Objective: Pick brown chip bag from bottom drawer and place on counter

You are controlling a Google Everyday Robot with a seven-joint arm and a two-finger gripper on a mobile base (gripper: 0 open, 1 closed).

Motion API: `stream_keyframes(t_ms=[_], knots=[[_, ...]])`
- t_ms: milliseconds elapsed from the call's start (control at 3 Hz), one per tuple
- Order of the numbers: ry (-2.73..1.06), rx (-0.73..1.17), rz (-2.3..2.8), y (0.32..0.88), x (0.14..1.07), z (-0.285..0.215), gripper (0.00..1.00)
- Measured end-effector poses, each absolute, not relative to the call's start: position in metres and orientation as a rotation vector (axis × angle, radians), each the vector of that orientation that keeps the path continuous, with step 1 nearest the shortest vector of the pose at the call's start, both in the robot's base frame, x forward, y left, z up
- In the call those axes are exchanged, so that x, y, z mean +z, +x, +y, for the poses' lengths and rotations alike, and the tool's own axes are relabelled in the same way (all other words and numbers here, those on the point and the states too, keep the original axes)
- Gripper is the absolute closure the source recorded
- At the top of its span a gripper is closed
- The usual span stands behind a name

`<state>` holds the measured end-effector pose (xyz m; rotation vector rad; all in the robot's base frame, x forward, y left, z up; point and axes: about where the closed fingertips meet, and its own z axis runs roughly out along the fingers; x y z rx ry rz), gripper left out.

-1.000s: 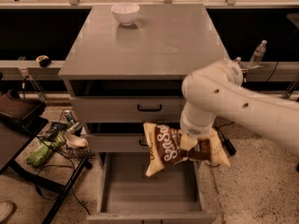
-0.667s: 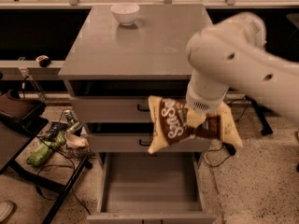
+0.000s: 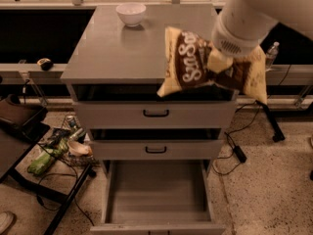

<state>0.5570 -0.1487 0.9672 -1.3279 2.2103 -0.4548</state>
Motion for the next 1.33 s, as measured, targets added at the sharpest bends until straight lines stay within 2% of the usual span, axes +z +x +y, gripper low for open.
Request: stream_keyframes(t_ms=[667, 1333], knots=[[-1.275, -0.521, 1.863, 0.658, 1.015, -0.156, 1.0], [-1.355, -0.442, 1.727, 0.758, 0.979, -0.157, 1.0]])
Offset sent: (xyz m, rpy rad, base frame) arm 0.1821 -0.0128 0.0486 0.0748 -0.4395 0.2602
